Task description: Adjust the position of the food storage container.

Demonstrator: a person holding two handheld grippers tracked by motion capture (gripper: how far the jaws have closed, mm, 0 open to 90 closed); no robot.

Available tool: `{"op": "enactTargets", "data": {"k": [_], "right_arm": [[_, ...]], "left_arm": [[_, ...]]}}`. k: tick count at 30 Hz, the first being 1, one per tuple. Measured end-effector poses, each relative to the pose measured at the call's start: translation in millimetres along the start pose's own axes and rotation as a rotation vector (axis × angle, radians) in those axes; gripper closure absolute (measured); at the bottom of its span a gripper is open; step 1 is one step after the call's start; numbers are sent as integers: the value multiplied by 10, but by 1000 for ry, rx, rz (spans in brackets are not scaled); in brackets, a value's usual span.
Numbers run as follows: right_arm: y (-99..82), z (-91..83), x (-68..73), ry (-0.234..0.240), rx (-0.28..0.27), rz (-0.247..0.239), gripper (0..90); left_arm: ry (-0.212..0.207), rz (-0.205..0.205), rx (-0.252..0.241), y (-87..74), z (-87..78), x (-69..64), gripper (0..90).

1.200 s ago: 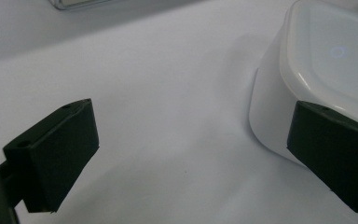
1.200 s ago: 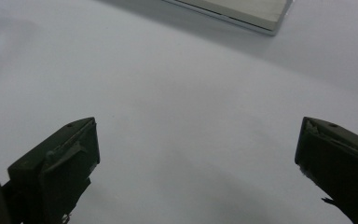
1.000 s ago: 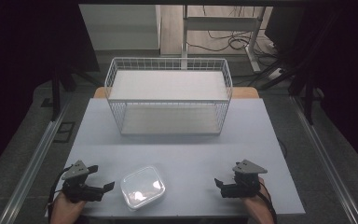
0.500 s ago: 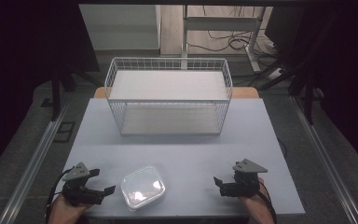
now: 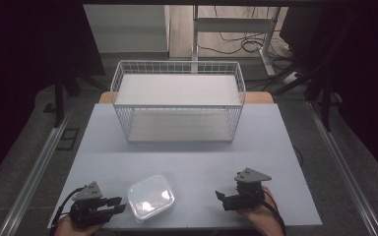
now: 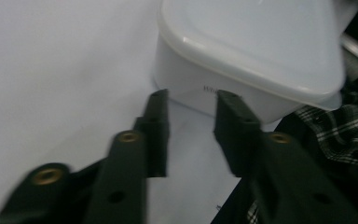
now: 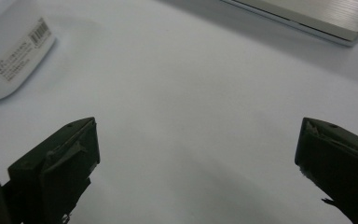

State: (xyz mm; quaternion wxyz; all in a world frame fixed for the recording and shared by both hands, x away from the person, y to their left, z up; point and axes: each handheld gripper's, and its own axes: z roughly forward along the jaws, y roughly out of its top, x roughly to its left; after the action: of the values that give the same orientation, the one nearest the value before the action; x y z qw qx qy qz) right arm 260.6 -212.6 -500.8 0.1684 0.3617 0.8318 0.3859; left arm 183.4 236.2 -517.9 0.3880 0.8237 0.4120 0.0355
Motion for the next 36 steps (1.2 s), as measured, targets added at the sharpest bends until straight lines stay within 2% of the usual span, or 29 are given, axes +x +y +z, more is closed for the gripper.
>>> {"op": "enactTargets", "data": {"k": [1,2,3,5,6,8,11,13,16,17,18,20,21,24,25,27,28,30,33,36], "right_arm": [[0,0,0,0,0,0,0],[17,2,23,7,-1,-2,7],[17,2,23,7,-1,-2,7],[26,9,34,24,8,4,28],[27,14,36,36,11,10,56],[36,14,36,83,16,32,138],[60,18,48,120,13,47,247],[65,22,53,135,18,47,277],[71,61,73,175,54,41,337],[91,85,102,195,75,32,387],[91,85,102,195,75,32,387],[136,103,146,219,76,17,495],[136,103,146,219,76,17,495],[178,126,204,227,77,-21,629],[194,155,235,226,87,-47,698],[200,169,243,231,91,-58,728],[215,193,255,242,91,-63,779],[226,202,261,250,85,-59,796],[262,236,290,288,78,-49,835],[270,289,336,307,97,-57,850]], "left_arm": [[0,0,0,0,0,0,761],[6,8,30,13,49,-41,802],[6,8,30,13,49,-41,827],[-15,14,38,34,91,-71,852],[-21,21,40,50,111,-89,868],[-6,35,48,87,141,-122,894],[-25,20,29,150,198,-110,898],[-28,18,28,166,217,-104,898],[-37,13,19,218,279,-92,897],[-41,9,15,248,312,-85,897],[-41,9,15,248,312,-85,898],[-48,8,12,283,348,-77,898],[-50,8,9,299,365,-73,898],[-65,3,4,337,411,-65,898],[-70,1,2,348,425,-63,898],[-78,-3,0,370,450,-55,898],[-93,-13,-5,394,483,-41,898],[-100,-17,-6,408,500,-35,898],[-113,-18,-6,456,551,-35,898],[-125,-10,-1,534,623,-40,898]]}}
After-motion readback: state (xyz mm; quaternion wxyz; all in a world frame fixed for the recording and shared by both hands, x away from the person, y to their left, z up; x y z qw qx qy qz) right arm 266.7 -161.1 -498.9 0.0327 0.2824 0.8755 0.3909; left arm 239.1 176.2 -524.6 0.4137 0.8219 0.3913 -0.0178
